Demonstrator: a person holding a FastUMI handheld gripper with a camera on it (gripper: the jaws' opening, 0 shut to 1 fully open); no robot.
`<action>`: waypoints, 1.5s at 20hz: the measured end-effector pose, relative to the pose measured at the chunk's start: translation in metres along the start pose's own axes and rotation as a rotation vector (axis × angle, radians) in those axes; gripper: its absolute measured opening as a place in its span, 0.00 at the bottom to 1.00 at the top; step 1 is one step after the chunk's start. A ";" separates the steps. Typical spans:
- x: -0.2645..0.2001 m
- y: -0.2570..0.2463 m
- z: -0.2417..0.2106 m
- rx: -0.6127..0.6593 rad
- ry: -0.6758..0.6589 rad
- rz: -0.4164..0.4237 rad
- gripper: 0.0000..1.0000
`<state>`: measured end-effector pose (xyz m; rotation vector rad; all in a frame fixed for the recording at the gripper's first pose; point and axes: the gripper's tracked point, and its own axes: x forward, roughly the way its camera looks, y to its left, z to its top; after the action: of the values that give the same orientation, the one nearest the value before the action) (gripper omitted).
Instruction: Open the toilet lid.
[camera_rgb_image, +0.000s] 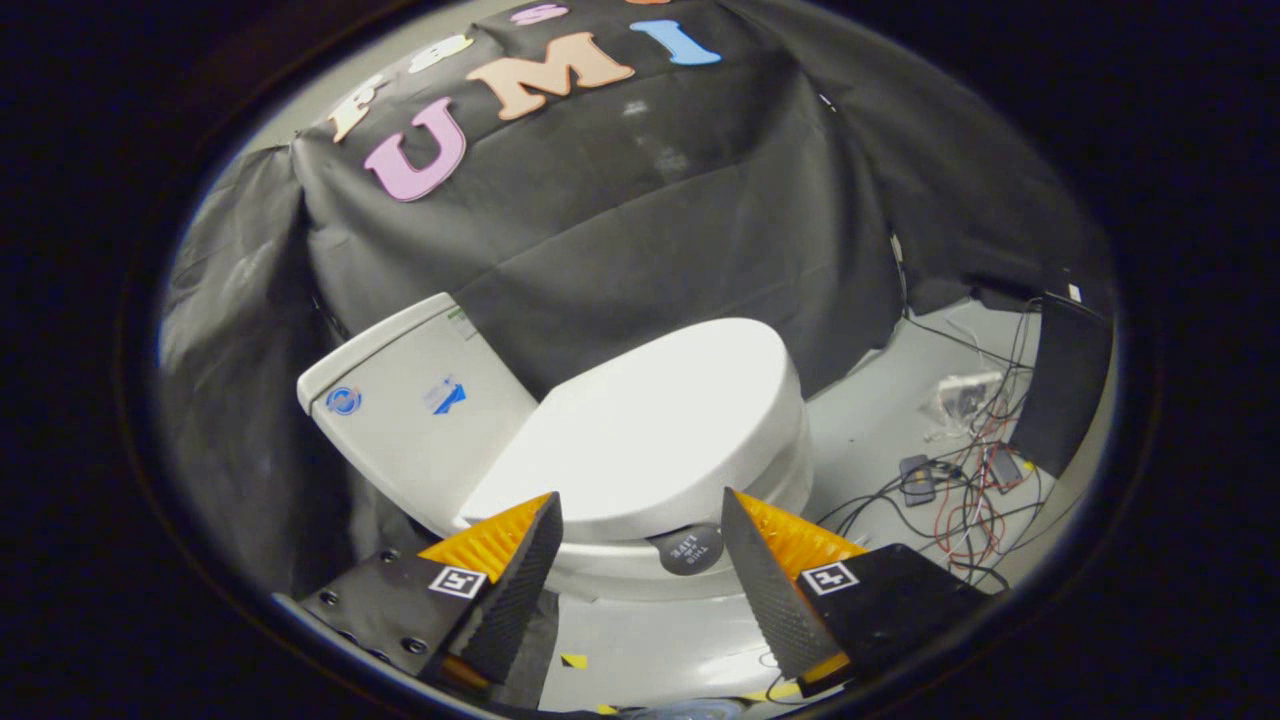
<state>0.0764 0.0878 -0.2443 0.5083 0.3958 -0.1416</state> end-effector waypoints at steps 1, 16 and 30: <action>0.001 -0.004 -0.004 0.021 0.008 -0.007 0.98; 0.026 -0.025 -0.053 0.617 0.082 0.058 0.89; 0.047 -0.013 -0.048 0.891 0.042 0.203 0.26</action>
<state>0.1002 0.0989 -0.3073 1.4268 0.3043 -0.1053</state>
